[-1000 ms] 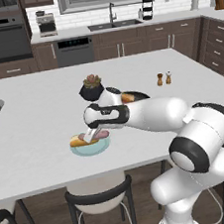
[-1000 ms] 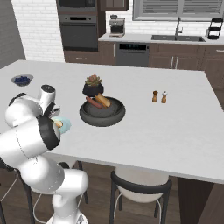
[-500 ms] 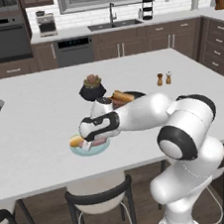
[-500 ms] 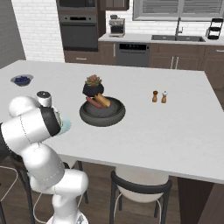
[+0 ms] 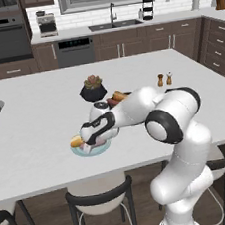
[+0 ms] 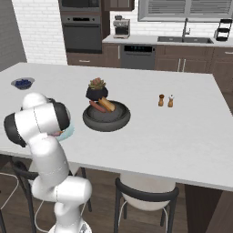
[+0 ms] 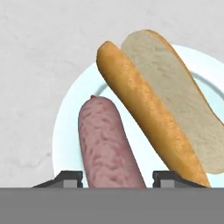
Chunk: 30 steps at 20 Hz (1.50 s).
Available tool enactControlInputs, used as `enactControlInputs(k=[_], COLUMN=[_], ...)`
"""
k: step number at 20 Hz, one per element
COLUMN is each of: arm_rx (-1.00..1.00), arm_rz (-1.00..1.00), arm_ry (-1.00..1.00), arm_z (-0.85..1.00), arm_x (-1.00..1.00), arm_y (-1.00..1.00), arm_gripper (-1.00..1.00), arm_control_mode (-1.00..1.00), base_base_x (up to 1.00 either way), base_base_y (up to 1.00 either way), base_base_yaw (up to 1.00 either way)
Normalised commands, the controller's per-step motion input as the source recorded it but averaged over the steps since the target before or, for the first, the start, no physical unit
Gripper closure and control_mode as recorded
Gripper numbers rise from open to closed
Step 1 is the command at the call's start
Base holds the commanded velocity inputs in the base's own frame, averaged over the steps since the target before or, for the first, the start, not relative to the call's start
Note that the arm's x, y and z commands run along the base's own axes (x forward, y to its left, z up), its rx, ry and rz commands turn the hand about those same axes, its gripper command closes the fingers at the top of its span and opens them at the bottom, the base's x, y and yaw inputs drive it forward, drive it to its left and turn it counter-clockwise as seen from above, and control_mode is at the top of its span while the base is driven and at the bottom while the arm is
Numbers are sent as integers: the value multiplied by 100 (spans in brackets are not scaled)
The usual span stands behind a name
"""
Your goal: Place one bun and one sausage from the bowl on each plate.
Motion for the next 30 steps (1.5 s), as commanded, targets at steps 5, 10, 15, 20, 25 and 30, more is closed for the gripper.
enactControlInputs(k=[5, 10, 15, 20, 25, 30], arm_rx=[1, 2, 0, 0, -5, -3], arm_rz=[0, 0, -18, -35, -38, -42], arm_ry=[-8, -11, -6, -2, 3, 15], arm_z=[-2, 65, 100, 100, 85, 3], arm_x=[5, 0, -15, -3, 34, 88], arm_y=[0, 0, -48, -100, -100, -100], arm_gripper=[-100, -100, -100, -100, -100, -100], arm_control_mode=[-100, -100, -100, -100, -100, -100], base_base_x=[0, 0, 0, 0, 0, 0], base_base_y=[0, 0, 0, 0, 0, 0], base_base_yaw=[0, 0, 0, 0, 0, 0])
